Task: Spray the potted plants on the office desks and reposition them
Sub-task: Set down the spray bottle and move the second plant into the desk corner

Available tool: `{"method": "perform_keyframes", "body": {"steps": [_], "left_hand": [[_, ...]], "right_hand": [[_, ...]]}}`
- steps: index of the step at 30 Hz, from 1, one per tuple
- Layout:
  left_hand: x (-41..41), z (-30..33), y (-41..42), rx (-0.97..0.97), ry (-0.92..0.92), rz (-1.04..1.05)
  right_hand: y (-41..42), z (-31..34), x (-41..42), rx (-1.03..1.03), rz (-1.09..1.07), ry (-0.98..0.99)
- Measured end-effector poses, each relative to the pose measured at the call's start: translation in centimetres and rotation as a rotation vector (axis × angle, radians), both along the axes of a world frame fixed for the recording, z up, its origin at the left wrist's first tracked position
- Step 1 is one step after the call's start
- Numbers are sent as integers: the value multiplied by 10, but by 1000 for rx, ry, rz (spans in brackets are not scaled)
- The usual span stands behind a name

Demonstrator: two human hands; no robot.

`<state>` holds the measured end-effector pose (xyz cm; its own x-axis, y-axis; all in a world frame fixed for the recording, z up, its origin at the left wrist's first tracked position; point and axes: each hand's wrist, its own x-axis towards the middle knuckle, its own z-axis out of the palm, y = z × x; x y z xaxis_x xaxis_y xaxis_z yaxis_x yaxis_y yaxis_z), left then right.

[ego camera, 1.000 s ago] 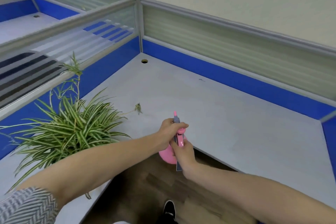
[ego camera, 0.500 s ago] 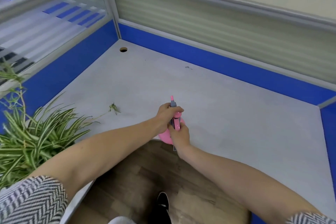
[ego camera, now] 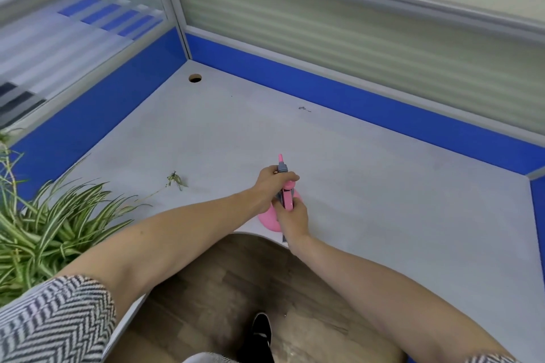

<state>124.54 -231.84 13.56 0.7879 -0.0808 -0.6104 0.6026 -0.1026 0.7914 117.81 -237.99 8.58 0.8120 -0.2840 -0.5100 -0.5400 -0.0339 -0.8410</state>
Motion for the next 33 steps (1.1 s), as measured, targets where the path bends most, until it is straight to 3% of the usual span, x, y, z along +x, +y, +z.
{"method": "perform_keyframes", "body": {"steps": [16, 24, 29, 33], "left_hand": [[0, -6, 11, -56, -21, 53], [-45, 27, 35, -139, 4, 126], [-88, 29, 100, -156, -9, 238], [-143, 35, 162, -246, -45, 372]], "right_hand": [[-5, 3, 5, -52, 131, 24], [17, -1, -42, -233, -69, 0], [66, -27, -90, -277, 52, 27], [133, 3, -124, -118, 205, 110]]}}
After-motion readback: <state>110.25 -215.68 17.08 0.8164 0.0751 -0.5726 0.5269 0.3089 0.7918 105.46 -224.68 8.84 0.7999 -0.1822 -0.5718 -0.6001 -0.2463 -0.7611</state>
